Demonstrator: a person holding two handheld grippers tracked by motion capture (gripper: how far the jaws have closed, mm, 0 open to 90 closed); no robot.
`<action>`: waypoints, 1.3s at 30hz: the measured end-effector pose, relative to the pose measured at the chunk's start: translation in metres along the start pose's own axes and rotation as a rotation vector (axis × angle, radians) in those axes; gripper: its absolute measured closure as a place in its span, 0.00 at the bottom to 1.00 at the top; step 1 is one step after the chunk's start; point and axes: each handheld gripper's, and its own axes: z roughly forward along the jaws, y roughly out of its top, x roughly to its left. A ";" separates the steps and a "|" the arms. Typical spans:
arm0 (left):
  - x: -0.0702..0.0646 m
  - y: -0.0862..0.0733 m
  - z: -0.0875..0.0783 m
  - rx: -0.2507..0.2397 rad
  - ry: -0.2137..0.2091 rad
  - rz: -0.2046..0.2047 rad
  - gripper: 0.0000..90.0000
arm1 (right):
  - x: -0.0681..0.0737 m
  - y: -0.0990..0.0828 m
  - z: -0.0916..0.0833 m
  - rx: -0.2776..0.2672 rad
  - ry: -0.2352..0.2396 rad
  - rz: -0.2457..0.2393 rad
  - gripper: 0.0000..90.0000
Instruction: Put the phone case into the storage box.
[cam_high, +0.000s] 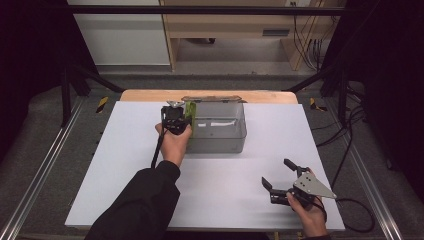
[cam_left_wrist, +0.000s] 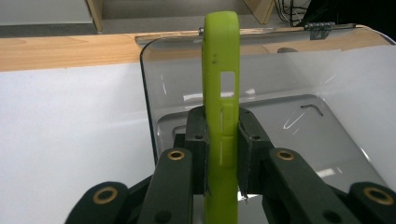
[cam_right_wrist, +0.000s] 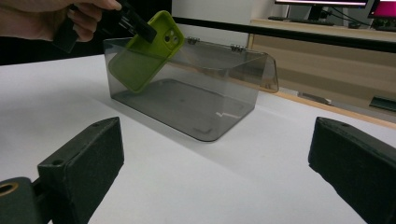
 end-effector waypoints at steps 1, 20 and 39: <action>0.001 0.000 0.000 0.000 0.000 -0.001 0.86 | 0.000 0.000 0.000 0.002 0.000 0.000 0.04; 0.008 0.002 0.003 0.022 -0.003 -0.002 0.86 | 0.002 0.000 0.001 0.014 0.007 0.004 0.04; 0.007 0.002 0.004 0.024 0.029 0.024 0.83 | 0.002 -0.001 0.002 0.030 0.015 0.015 0.03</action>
